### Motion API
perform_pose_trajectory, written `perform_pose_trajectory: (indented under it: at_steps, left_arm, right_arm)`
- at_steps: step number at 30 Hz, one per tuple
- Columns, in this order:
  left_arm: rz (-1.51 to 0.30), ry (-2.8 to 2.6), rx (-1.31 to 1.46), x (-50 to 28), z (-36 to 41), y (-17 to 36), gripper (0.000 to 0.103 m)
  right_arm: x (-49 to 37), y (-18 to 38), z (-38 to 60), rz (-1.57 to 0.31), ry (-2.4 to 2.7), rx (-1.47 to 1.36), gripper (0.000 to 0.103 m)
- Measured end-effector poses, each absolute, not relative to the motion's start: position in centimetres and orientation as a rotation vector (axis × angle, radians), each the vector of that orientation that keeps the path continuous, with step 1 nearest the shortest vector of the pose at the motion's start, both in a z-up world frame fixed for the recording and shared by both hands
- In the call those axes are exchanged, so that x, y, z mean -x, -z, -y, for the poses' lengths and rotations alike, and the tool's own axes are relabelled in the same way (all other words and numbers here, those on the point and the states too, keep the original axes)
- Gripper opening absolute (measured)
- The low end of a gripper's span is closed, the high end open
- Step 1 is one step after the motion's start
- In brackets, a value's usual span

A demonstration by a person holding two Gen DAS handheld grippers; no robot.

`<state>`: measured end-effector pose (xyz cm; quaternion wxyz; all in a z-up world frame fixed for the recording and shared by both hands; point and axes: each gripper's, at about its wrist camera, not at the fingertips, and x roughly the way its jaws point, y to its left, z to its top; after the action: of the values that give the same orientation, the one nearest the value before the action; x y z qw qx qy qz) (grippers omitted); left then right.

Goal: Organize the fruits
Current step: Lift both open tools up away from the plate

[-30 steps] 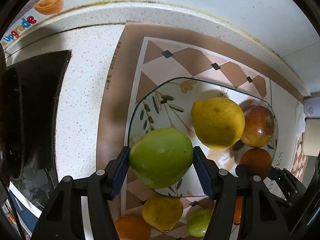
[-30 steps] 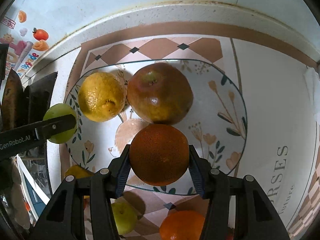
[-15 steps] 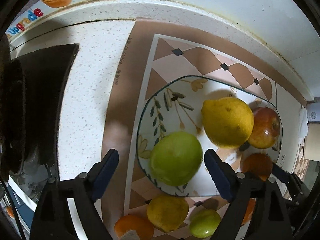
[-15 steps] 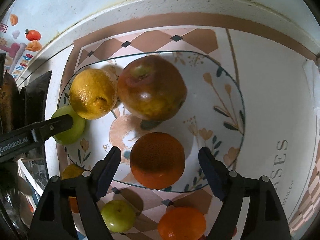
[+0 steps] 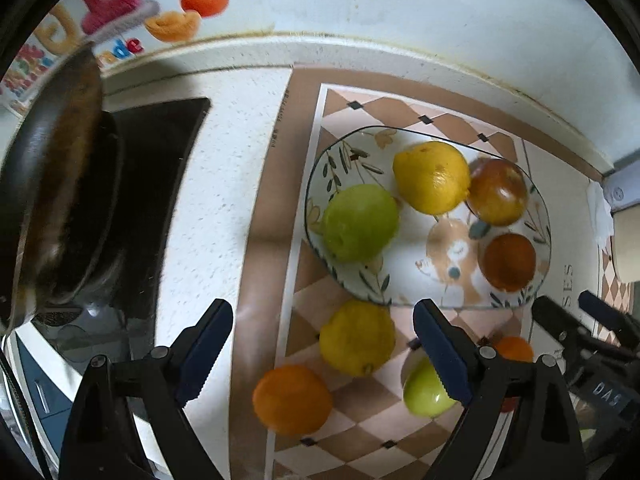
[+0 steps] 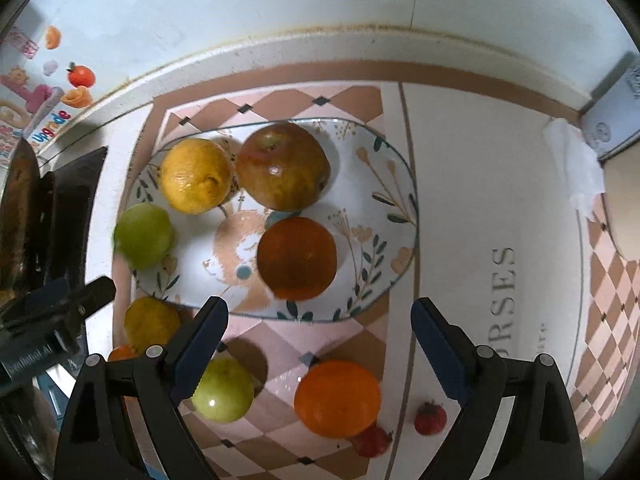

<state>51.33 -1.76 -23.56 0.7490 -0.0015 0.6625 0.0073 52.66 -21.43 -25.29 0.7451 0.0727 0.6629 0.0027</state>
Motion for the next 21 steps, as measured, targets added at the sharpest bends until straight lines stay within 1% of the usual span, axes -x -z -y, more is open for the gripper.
perform_pose_trajectory:
  at_steps: [6, 15, 21]
  left_arm:
    - [-1.355, -0.002, -0.023, -48.7, 1.8, 20.2, 0.092]
    - [-1.214, 0.022, -0.053, -44.3, 1.9, 13.8, 0.092]
    - [-1.156, 0.046, -0.050, -41.8, 1.7, 10.9, 0.092]
  right_arm:
    - [-49.7, 21.3, 21.6, -1.370, 0.006, -0.137, 0.095]
    - [-44.6, 15.3, 21.3, -1.256, 0.006, -0.140, 0.095]
    - [-41.3, 11.0, 21.2, -1.180, 0.003, -0.149, 0.095]
